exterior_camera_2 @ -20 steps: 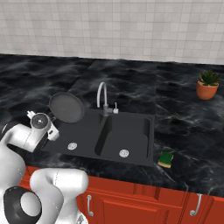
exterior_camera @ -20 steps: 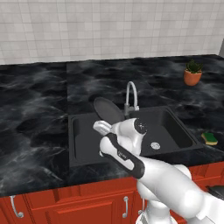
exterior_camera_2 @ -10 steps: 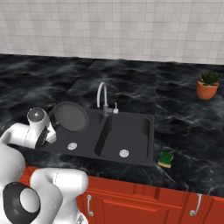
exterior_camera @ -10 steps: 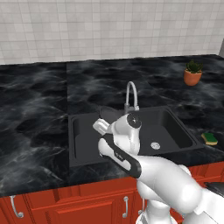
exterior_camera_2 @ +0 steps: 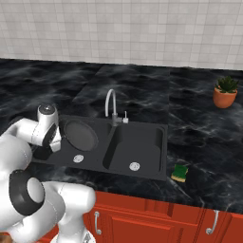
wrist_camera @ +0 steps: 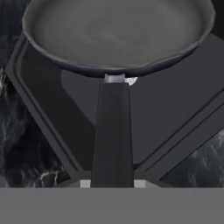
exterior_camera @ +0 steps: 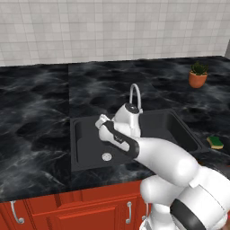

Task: Pick the pan and sponge and place them into the sink. Then turn on the water.

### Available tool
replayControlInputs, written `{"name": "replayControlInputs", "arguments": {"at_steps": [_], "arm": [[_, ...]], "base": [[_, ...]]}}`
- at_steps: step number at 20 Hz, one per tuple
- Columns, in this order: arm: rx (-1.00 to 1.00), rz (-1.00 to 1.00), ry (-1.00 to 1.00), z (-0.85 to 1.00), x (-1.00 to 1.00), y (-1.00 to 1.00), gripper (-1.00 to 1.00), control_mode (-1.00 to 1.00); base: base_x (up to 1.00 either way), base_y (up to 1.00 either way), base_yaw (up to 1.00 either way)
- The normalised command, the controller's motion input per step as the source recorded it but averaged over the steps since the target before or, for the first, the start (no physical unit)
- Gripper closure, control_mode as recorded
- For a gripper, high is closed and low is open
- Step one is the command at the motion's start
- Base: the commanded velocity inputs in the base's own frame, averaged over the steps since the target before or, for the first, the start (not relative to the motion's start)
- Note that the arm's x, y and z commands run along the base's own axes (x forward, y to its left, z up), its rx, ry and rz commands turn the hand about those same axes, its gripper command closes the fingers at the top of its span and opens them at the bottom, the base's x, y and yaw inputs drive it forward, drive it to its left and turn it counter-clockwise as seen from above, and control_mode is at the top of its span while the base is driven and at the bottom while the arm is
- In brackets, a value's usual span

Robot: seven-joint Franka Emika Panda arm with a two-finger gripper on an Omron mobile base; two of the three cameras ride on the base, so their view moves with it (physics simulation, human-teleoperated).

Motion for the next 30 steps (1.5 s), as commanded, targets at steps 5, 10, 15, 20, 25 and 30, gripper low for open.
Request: {"name": "replayControlInputs", "arguments": {"at_steps": [5,10,15,20,25,30], "arm": [[0.03,-0.01,0.17,0.0,0.2,0.0,1.0,-1.0],[-0.02,0.0,0.02,-0.14,0.01,-0.03,1.0,-1.0],[-0.2,0.0,0.0,-0.37,0.07,-0.28,1.0,-1.0],[-0.28,0.0,0.0,-0.49,0.09,-0.44,1.0,-1.0],[-0.24,0.0,0.0,-0.59,0.15,-0.36,1.0,-1.0],[-0.16,0.0,-0.02,-0.77,0.05,-0.23,1.0,-1.0]], "base": [[0.0,0.0,0.0],[0.0,0.0,0.0],[0.0,0.0,0.0],[0.0,0.0,0.0],[0.0,0.0,0.0],[0.0,0.0,0.0]]}}
